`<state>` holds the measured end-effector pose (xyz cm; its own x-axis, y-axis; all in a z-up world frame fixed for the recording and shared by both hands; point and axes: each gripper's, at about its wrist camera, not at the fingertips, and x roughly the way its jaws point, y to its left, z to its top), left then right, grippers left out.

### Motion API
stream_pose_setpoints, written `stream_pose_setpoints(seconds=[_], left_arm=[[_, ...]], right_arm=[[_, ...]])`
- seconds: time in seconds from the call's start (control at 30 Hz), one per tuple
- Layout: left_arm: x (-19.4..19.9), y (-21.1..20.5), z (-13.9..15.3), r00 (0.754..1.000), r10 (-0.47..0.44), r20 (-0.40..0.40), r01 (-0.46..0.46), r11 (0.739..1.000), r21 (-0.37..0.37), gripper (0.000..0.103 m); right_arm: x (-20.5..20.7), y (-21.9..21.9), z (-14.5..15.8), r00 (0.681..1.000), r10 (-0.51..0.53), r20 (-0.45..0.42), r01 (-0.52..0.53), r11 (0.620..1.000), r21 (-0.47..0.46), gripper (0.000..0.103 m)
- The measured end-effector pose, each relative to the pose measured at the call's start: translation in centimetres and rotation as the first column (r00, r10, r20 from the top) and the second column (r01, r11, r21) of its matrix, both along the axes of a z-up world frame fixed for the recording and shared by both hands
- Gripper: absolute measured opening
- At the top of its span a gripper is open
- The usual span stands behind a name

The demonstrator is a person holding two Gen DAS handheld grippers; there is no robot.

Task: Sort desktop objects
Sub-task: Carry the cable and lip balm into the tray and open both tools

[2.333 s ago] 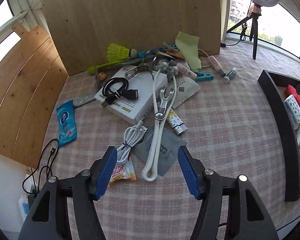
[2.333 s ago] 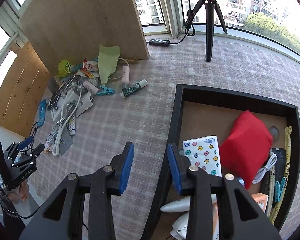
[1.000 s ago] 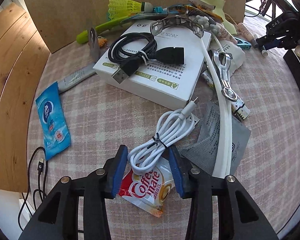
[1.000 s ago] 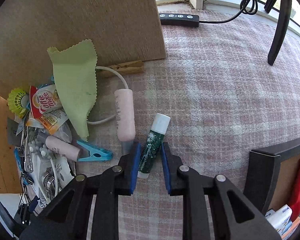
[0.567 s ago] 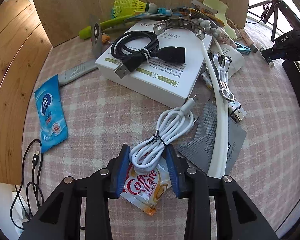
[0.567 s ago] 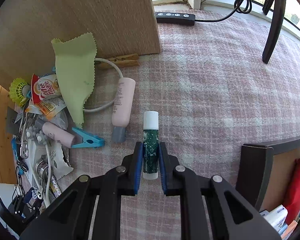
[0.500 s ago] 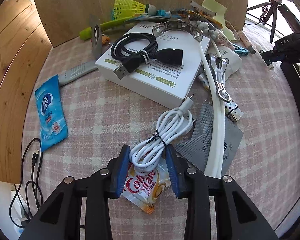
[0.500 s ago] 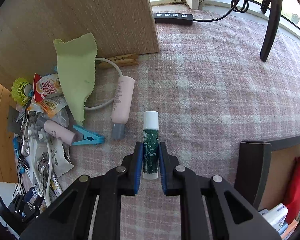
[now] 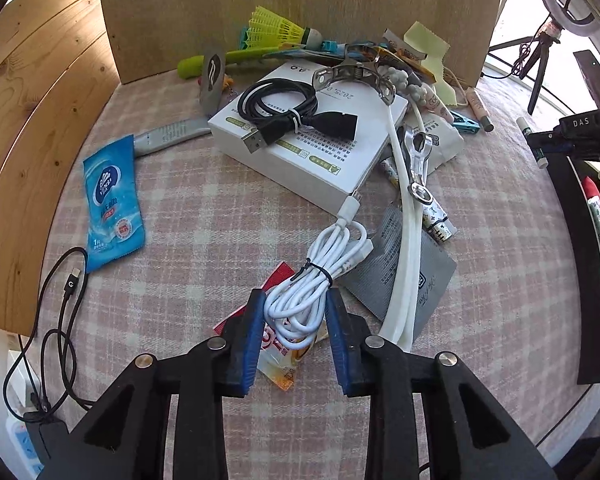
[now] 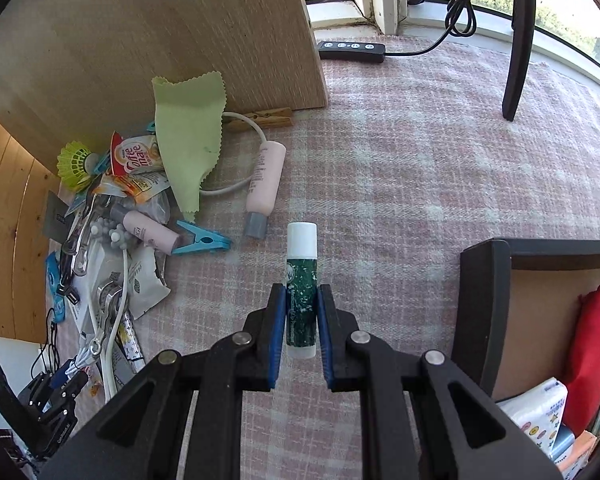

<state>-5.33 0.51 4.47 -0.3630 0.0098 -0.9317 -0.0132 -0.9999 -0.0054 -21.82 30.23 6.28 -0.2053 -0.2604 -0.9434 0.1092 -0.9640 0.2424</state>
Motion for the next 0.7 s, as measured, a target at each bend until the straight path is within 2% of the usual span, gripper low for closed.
stream_pose_setpoints(seconds=[0.07,0.13,0.27,0.53,0.7], left_arm=[[-0.3,-0.1,-0.5,1.000,-0.023,0.012,0.023,1.000,0.006,0.028],[-0.3,0.2,-0.4,1.000,-0.025,0.013,0.025,0.999,-0.023,0.028],[-0.1,0.2,1.0,1.000,-0.015,-0.019,0.015,1.000,0.011,0.027],[1.3,0.0,2.8,0.998,-0.001,-0.058,0.002,1.000,0.005,0.027],[1.8,0.5,4.4,0.996,0.010,-0.089,-0.007,0.999,0.042,0.027]], right_arm=[[0.3,-0.2,-0.1,1.000,0.004,0.002,-0.004,1.000,0.008,0.015],[0.6,-0.3,-0.2,1.000,0.008,0.005,-0.008,1.000,0.011,0.015],[1.8,-0.9,0.0,1.000,0.015,-0.007,-0.015,1.000,0.007,0.015],[3.5,-0.6,1.3,0.999,0.023,-0.032,-0.023,1.000,-0.006,0.015],[2.1,-0.1,2.4,0.999,0.028,-0.038,-0.028,0.999,-0.015,0.015]])
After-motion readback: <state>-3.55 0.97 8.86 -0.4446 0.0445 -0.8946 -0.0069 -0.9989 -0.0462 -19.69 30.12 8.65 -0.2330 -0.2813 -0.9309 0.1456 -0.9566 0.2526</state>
